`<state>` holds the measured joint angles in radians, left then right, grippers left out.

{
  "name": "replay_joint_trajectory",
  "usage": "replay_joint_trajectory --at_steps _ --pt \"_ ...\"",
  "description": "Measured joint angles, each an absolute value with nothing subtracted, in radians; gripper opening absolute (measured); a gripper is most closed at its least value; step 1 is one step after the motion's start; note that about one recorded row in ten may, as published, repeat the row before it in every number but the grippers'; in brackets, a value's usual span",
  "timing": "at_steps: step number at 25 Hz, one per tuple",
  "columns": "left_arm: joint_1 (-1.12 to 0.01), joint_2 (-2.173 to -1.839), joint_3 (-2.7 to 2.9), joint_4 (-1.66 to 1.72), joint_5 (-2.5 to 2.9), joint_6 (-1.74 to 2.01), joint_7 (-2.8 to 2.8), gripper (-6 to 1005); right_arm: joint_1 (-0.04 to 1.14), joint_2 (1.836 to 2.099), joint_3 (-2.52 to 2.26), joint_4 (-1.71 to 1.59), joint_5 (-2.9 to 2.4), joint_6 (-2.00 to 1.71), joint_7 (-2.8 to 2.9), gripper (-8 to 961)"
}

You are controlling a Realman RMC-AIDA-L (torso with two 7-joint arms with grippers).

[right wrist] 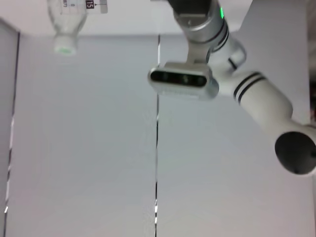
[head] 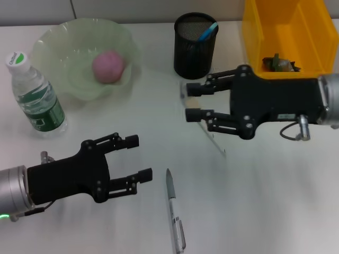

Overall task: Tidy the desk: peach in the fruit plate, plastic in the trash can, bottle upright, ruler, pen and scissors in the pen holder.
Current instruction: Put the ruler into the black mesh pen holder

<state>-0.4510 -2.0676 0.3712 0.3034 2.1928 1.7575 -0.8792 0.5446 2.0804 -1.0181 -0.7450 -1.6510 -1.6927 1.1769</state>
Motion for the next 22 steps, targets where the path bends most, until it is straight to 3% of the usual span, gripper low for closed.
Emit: replay_joint_trajectory --at_steps 9,22 --pt "-0.448 -2.071 0.371 0.263 2.155 1.753 -0.847 783 0.552 2.08 -0.924 -0.562 -1.635 -1.736 0.959 381" --pt "-0.44 -2.069 0.371 0.242 2.109 1.741 -0.858 783 0.537 2.082 -0.889 -0.544 -1.616 -1.723 0.458 380"
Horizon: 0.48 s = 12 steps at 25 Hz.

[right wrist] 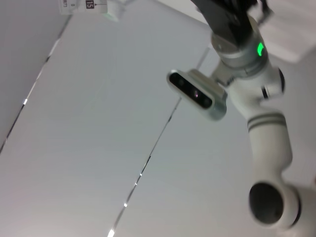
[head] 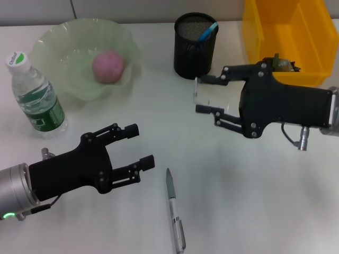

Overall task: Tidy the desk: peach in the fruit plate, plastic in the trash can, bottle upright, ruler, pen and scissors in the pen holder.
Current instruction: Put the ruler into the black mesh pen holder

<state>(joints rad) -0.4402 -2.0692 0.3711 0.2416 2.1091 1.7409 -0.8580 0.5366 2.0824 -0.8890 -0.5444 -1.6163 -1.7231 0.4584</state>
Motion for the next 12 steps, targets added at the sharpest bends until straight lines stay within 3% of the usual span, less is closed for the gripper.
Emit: replay_joint_trajectory --at_steps 12 --pt "-0.411 -2.069 0.37 0.222 2.054 1.743 -0.866 783 0.599 2.087 -0.883 -0.359 -1.424 -1.608 -0.166 380"
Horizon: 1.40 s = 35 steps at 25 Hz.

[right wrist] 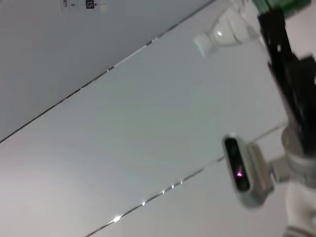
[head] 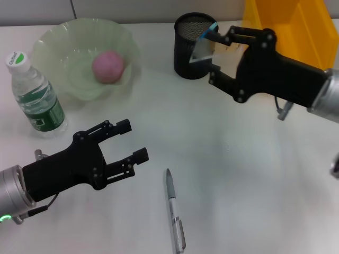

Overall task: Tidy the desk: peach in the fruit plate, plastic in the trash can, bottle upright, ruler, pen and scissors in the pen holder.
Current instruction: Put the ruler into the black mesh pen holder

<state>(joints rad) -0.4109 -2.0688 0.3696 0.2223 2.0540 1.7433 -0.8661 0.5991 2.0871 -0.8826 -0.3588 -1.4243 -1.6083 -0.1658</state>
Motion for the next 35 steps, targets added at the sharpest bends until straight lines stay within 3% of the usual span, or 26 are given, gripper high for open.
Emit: replay_joint_trajectory --at_steps 12,25,35 --pt "-0.409 -2.069 0.37 0.206 2.044 1.743 -0.857 783 0.696 2.089 -0.882 -0.277 -1.37 -1.494 -0.364 380" --pt "-0.396 -2.069 0.373 0.207 2.044 1.752 -0.856 783 0.891 2.092 -0.875 -0.117 -1.29 -1.218 -0.354 380" --pt "-0.393 -2.066 0.377 0.215 2.051 1.753 -0.856 783 0.956 2.092 -0.896 -0.073 -1.295 -1.087 -0.297 381"
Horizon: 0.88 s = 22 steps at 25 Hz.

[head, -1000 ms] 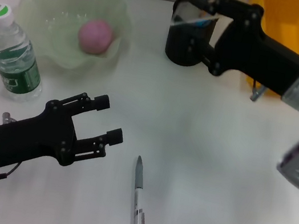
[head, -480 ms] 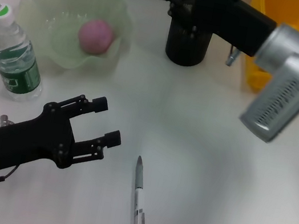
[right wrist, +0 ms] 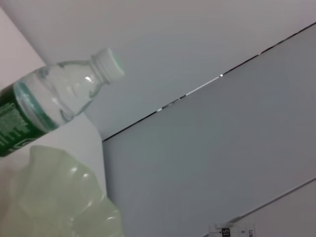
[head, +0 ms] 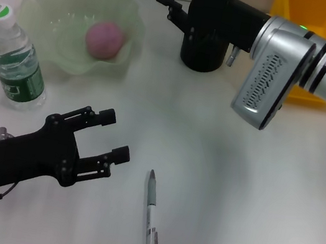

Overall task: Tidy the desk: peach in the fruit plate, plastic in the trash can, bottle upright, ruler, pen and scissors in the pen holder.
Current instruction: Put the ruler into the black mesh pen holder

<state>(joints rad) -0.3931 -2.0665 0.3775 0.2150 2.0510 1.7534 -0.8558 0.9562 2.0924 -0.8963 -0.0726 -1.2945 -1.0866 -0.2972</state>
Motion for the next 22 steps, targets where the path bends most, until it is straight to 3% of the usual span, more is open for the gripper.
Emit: replay_joint_trajectory --at_steps 22 --pt "-0.403 -2.066 0.396 0.218 2.052 1.805 -0.844 783 0.999 2.092 -0.882 -0.038 -1.098 -1.056 0.029 380"
